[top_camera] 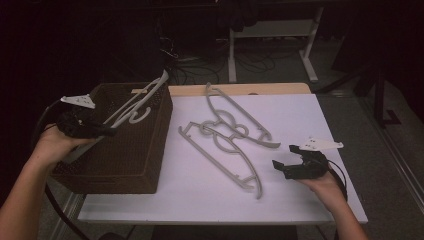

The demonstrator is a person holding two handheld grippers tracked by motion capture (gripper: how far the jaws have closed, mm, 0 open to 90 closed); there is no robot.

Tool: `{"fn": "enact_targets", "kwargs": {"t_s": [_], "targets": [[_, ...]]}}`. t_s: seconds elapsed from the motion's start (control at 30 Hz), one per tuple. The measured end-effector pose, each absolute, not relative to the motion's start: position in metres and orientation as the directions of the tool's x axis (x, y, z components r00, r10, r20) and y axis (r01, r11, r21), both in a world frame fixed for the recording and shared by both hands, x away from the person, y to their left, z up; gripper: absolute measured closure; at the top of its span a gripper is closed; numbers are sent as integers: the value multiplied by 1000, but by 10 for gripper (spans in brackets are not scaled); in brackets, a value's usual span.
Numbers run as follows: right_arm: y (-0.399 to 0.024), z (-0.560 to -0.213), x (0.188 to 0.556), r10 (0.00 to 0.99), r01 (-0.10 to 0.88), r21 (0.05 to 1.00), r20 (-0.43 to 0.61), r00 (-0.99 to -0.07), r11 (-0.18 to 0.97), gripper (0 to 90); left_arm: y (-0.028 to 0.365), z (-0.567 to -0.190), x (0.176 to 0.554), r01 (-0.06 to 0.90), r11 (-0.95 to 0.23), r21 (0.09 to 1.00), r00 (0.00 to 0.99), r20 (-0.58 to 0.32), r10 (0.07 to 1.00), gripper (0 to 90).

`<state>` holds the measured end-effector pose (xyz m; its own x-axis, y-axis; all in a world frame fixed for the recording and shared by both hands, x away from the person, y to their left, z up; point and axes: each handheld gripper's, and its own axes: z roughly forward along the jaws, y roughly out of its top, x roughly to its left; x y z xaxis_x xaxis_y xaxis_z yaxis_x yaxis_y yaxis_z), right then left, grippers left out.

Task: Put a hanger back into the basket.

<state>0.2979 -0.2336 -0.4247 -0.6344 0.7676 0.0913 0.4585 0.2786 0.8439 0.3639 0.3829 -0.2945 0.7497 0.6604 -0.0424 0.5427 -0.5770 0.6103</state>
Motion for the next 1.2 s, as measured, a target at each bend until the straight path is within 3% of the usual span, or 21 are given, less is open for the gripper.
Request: {"fn": "enact_targets", "kwargs": {"t_s": [0.4, 0.73, 0.97, 1.03, 1.07, 1.2], "targets": [[-234, -425, 299, 770, 460, 843, 90, -632, 280, 129, 400, -313, 361, 583, -539, 608, 728, -97, 679, 821], [-233, -425, 298, 769, 459, 843, 89, -633, 280, 129, 398, -331, 362, 638, -541, 548, 707, -139, 693, 818], [-232, -425, 299, 766, 457, 843, 88, -637, 283, 129, 397, -347, 360, 624, -561, 544, 721, -123, 682, 801], [-231, -424, 299, 766, 456, 843, 87, -637, 284, 130, 396, -351, 361, 628, -560, 541, 720, -132, 681, 759], [-231, -424, 299, 766, 457, 843, 87, -637, 284, 130, 396, -352, 361, 623, -559, 546, 718, -115, 687, 674], [-232, -424, 299, 766, 455, 844, 86, -638, 285, 130, 403, -346, 361, 621, -511, 594, 698, -124, 705, 488]]}}
